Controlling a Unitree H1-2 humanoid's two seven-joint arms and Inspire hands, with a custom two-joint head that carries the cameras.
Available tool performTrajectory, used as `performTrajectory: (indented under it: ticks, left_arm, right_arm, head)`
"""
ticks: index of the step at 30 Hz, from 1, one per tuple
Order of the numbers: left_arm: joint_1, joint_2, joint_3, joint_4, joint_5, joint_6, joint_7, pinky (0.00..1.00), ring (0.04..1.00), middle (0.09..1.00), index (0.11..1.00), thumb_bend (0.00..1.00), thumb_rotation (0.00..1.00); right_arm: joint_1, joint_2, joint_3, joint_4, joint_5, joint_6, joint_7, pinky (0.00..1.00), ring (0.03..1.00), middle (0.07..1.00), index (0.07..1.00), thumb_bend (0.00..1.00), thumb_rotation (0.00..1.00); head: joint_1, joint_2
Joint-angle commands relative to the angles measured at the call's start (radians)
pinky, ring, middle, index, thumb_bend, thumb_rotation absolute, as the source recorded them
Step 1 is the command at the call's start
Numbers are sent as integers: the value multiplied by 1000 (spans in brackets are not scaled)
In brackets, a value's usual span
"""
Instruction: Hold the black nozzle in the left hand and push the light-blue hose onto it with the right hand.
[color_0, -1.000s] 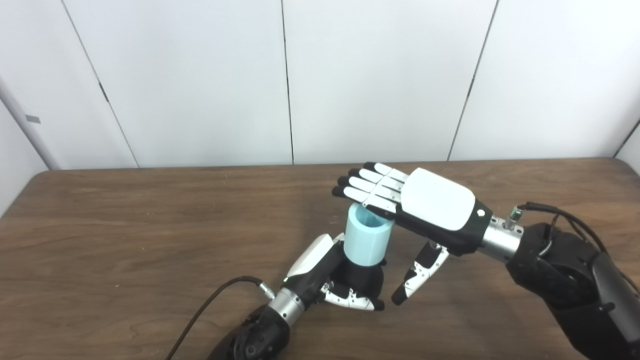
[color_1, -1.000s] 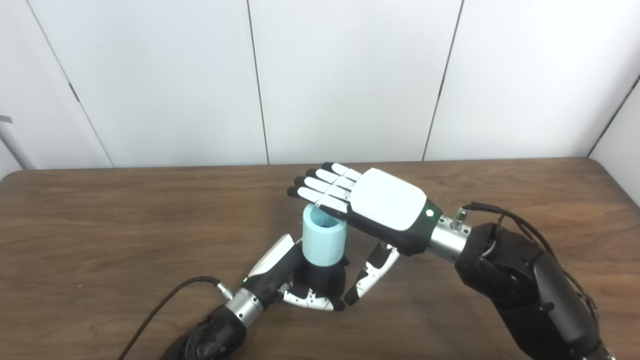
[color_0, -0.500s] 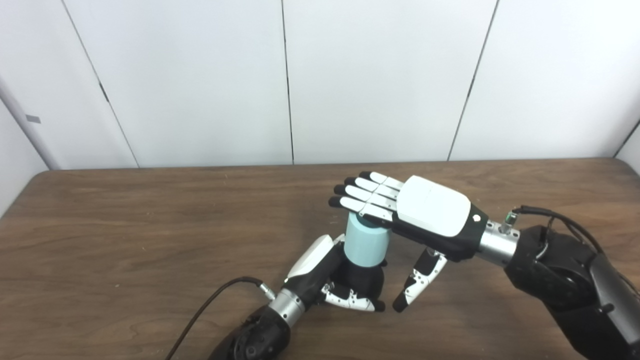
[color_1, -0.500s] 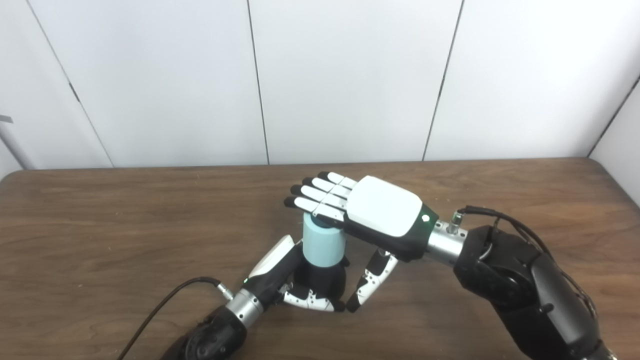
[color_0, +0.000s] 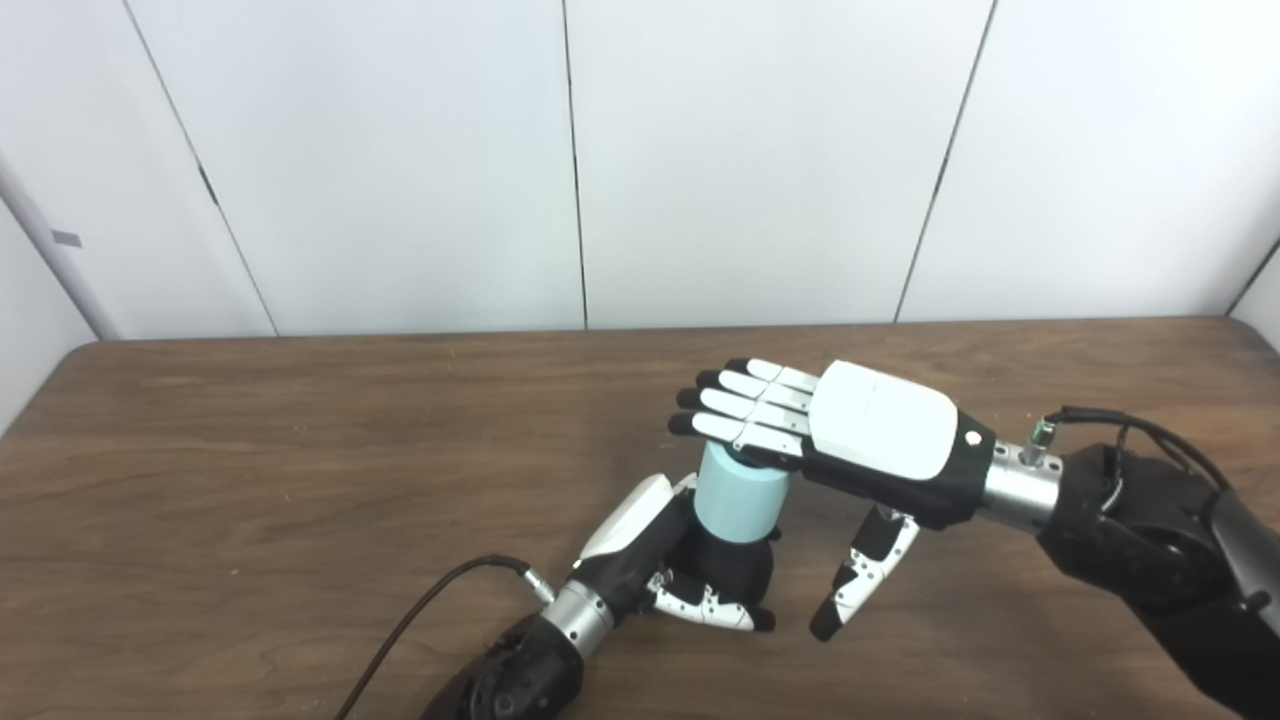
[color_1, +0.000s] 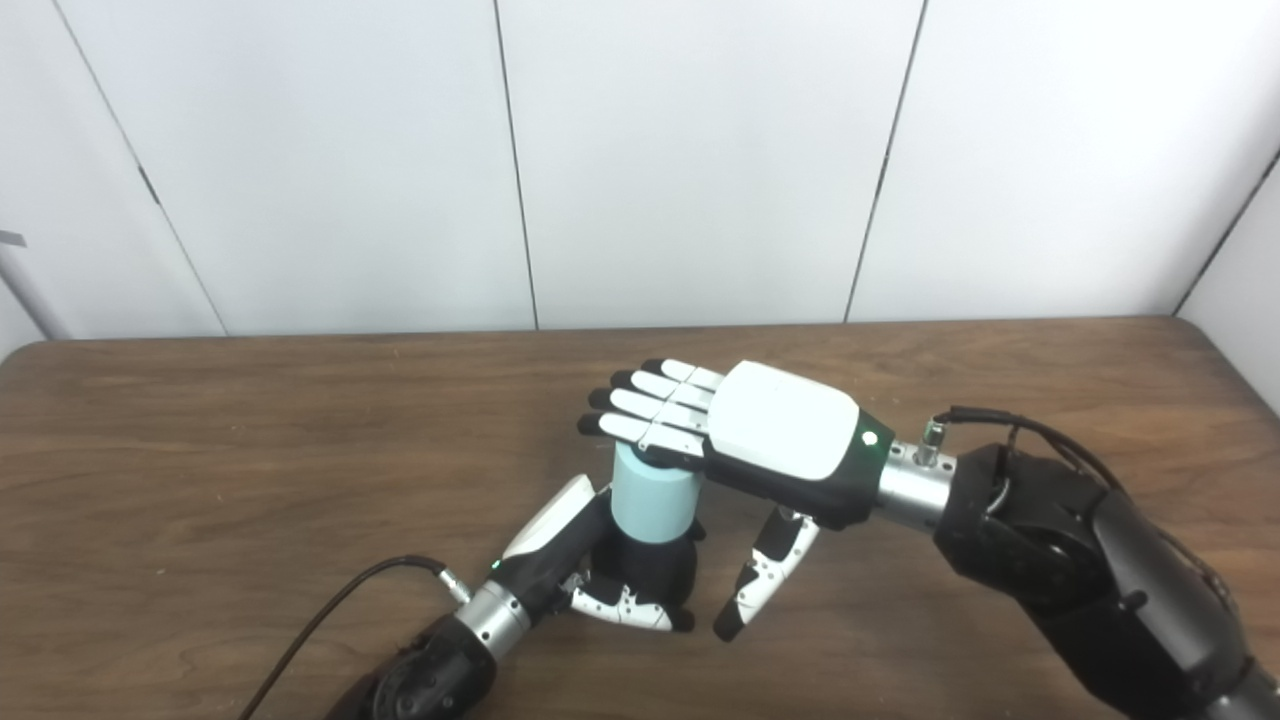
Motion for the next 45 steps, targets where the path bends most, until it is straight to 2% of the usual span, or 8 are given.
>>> performTrajectory:
  ticks: [1, 24, 40, 45]
  left_arm:
    - [51, 14, -14, 40, 29, 43, -26, 1000, 943, 831, 484, 524, 74]
    - [48, 12, -17, 21, 30, 70, -33, 1000, 946, 829, 484, 524, 74]
    - [54, 14, -12, 11, 18, 71, -34, 1000, 945, 834, 484, 524, 74]
    - [56, 16, -10, 10, 11, 67, -35, 1000, 945, 835, 484, 524, 74]
  right_arm:
    - [-6, -25, 36, -12, 12, -26, 38, 971, 1000, 1000, 986, 797, 523]
    - [-24, -51, 113, -10, -73, -26, -56, 976, 974, 945, 886, 792, 531]
    - [-19, -61, 129, 9, -66, -26, -60, 964, 972, 935, 885, 768, 556]
    - [-9, -65, 127, 9, -47, -27, -60, 960, 969, 936, 885, 806, 515]
  head:
    - [0, 2]
    - [8, 7]
    - [8, 19]
    - [8, 23]
